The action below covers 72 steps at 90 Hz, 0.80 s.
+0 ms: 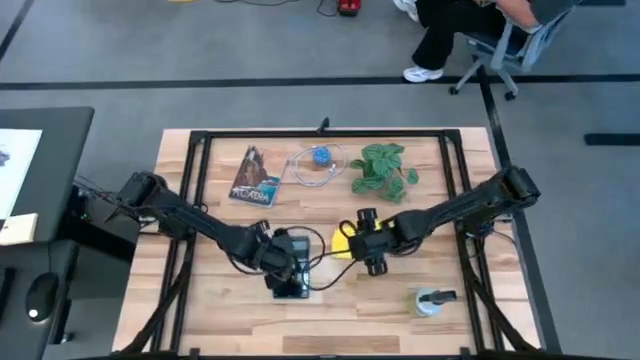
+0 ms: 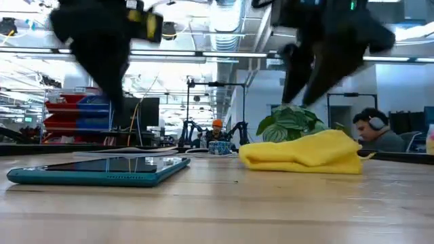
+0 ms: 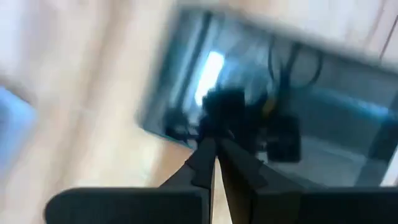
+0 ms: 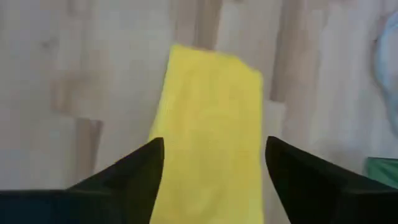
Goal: Clean tablet
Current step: Return to Home Position
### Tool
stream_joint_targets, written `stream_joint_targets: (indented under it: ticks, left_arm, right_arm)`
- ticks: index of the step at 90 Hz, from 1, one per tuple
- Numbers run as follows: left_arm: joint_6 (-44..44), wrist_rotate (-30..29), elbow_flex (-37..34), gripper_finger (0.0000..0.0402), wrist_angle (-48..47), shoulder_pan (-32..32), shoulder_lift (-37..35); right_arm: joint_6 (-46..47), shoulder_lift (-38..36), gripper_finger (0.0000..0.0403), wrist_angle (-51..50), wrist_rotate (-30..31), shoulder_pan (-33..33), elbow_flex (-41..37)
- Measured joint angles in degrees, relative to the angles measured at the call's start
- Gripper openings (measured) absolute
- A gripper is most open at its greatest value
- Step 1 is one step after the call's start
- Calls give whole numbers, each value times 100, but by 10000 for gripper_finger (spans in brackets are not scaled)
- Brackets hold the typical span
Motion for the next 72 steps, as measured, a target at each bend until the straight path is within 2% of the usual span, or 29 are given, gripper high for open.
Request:
stream_joint_targets:
  ticks: [12,22,44,56,72]
  left_arm:
    - [143,-254,-416,3,124,87,-1232]
    - [395,-463,-1046,3,639,130,-2471]
    - [1010,-607,-2828,3,2354,216,-5252]
    - [1392,-582,-3509,3,2955,270,-6409]
    - [1449,-609,-3988,2,3122,713,-7494]
  right_arm:
    - [86,-977,273,39,-301,-215,-195]
    - [209,-1946,267,346,-583,-579,-641]
    - [532,-4123,246,1625,-1123,-1411,-2250]
    - [725,-5092,237,2126,-1474,-1873,-3037]
    - [951,-6184,226,2345,-1645,-2489,-3830]
